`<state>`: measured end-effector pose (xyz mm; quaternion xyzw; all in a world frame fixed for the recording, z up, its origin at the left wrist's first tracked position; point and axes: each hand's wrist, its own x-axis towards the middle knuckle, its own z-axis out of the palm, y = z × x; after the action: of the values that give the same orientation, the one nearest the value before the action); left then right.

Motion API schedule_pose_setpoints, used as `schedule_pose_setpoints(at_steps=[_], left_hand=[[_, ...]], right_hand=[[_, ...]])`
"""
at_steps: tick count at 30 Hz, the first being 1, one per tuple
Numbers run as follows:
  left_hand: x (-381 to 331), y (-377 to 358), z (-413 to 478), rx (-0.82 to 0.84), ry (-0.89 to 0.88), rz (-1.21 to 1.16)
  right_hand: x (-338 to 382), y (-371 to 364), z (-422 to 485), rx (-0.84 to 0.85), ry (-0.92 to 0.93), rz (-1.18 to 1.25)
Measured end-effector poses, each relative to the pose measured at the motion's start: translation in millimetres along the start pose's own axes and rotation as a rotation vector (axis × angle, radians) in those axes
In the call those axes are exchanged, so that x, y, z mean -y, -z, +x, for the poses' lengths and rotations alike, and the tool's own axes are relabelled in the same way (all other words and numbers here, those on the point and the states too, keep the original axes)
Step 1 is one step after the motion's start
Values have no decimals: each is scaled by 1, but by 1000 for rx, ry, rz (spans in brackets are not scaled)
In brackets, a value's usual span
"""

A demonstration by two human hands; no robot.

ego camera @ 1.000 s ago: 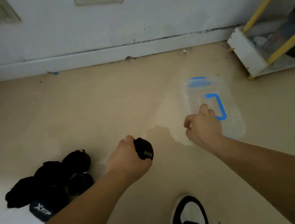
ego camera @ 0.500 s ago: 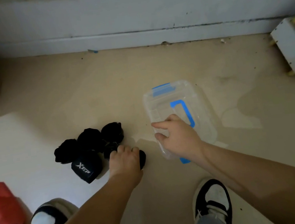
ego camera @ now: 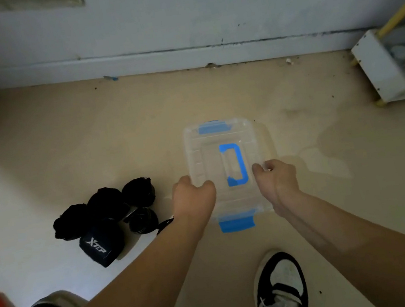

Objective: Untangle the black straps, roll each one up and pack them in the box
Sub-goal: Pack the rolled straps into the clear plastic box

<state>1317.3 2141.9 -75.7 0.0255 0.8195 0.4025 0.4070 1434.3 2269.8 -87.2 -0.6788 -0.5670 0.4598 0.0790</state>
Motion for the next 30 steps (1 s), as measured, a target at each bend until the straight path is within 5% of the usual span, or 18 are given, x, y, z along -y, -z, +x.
schedule_pose_setpoints(at_steps=[6, 14, 19, 25, 30], left_hand=[[-7, 1, -3, -113, -131, 70], [2, 7, -14, -144, -165, 18], [-33, 23, 3, -141, -180, 236], [-80, 44, 6, 85, 10, -270], [-66, 29, -9, 137, -79, -78]], right_hand=[[-1, 2, -13, -82, 61, 34], [-5, 4, -21, 19, -60, 134], [3, 17, -25, 98, -135, 194], [35, 46, -24, 290, -188, 475], [50, 72, -34, 225, 10, 650]])
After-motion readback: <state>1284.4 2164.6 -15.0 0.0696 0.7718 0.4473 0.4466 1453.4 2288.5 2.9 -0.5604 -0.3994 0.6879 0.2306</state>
